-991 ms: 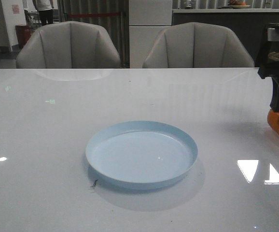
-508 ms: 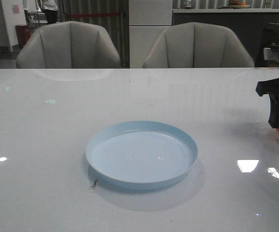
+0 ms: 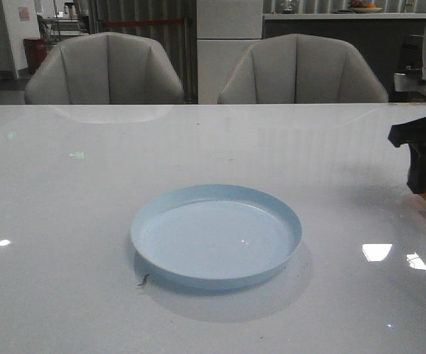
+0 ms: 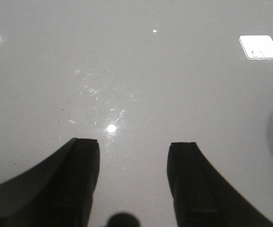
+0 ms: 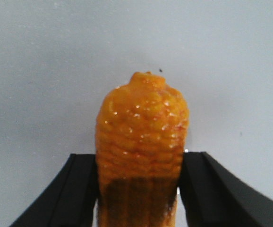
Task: Place corn on plate with both arms
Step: 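Lift the corn with the right gripper and carry it over the plate, then lower the corn onto the plate and open the right gripper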
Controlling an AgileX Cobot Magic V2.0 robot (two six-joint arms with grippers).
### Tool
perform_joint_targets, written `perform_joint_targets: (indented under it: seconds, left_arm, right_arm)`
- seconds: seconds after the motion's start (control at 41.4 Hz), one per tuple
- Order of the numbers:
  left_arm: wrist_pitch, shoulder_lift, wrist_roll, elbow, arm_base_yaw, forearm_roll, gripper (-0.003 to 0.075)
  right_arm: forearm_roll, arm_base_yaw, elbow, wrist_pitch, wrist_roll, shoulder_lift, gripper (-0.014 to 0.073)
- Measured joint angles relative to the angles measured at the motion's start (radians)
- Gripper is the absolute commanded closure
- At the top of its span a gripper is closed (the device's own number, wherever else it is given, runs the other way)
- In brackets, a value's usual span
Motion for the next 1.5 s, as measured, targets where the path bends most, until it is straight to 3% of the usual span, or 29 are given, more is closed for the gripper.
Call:
perform_joint_targets:
  seconds: [0.338, 0.749, 1.33, 1.499]
  left_arm:
    - [0.000, 0.000, 0.000, 0.000, 0.000, 0.000, 0.0323]
    - [0.000, 0.000, 0.000, 0.000, 0.000, 0.000, 0.0323]
    - [0.000, 0.000, 0.000, 0.000, 0.000, 0.000, 0.0323]
    - [0.000, 0.000, 0.000, 0.000, 0.000, -0.002, 0.0323]
  right_arm:
    - [0.069, 0.234, -0.228, 0.113, -0.115, 0.002, 0.0357]
    - [0.079, 0.528, -0.245, 0.169, -0.126, 0.010, 0.0357]
    - [0.128, 0.580, -0.245, 0.175, -0.126, 0.124, 0.0355]
    - [0.130, 0.580, -0.245, 0.173, -0.126, 0.124, 0.0222]
